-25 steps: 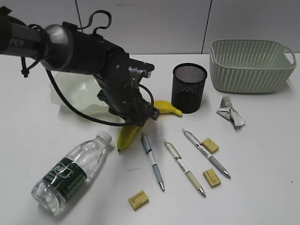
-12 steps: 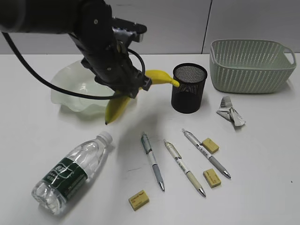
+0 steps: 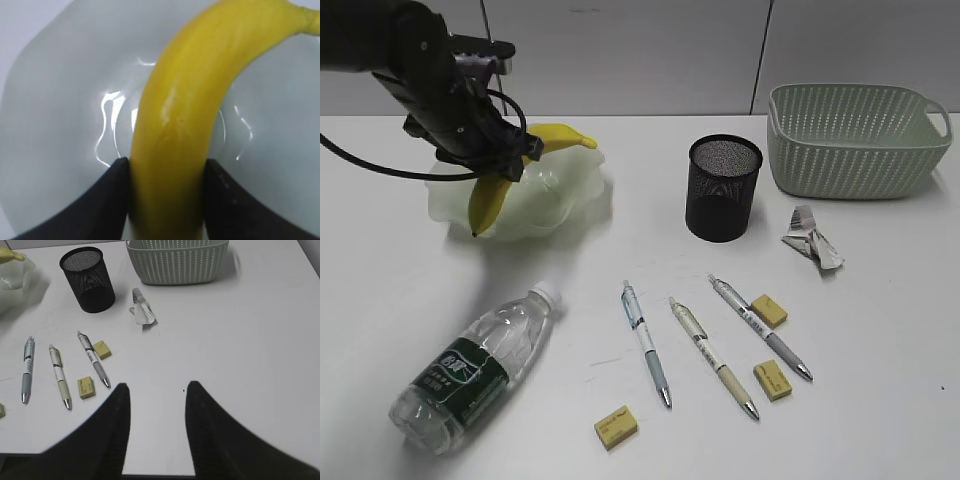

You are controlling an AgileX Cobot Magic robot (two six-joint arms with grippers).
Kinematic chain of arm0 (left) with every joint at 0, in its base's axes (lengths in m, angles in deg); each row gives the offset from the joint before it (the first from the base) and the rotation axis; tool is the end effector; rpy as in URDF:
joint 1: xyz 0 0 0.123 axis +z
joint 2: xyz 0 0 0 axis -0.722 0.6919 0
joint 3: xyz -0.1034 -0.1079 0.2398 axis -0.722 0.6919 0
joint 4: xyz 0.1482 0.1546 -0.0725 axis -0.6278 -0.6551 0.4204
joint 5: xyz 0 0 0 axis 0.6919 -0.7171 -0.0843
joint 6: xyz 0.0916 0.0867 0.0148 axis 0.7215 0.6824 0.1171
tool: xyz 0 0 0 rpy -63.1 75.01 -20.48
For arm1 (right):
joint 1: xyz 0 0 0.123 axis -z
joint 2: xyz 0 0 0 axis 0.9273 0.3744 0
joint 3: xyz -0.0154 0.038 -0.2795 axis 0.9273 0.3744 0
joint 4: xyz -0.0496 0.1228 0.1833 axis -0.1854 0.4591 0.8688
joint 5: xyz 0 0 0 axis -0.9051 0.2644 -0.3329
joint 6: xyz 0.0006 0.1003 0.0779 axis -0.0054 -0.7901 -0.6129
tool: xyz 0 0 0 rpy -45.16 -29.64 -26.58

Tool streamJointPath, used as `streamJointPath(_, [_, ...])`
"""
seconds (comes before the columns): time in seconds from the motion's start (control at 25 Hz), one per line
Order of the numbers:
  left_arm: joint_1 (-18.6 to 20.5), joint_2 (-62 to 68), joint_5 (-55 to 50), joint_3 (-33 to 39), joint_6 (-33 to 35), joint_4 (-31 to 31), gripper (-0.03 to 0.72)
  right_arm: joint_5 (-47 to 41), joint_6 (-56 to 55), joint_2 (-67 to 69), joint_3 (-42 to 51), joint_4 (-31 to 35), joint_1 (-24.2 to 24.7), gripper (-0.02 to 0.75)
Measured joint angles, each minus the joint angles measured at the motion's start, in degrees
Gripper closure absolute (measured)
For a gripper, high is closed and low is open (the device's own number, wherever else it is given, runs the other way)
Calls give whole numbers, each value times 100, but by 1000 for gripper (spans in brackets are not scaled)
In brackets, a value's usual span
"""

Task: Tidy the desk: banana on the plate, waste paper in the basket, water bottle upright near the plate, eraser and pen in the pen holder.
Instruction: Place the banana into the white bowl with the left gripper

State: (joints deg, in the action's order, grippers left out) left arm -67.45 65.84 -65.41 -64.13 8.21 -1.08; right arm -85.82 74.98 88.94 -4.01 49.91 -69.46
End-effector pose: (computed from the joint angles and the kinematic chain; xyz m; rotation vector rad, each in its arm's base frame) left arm 0.4061 -0.1493 0.1687 0.3538 2.5948 -0.0777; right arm 0.0053 0.0146 0.2550 -0.0099 1.9961 0.1886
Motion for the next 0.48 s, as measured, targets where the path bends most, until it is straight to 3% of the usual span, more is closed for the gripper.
streamJointPath(0.08, [28, 125, 37, 0, 68, 96, 336, 5, 0, 0, 0, 0, 0, 430])
streamJointPath(0.2, [28, 163, 121, 0, 117, 153, 169, 5, 0, 0, 0, 0, 0, 430])
streamJointPath(0.28, [28, 144, 221, 0, 129, 179, 105, 5, 0, 0, 0, 2, 0, 430])
streamJointPath(0.36, [28, 113, 257, 0, 129, 190, 101, 5, 0, 0, 0, 24, 0, 430])
streamJointPath(0.48, [28, -175, 181, 50, 129, 290, 156, 17, 0, 0, 0, 45, 0, 430])
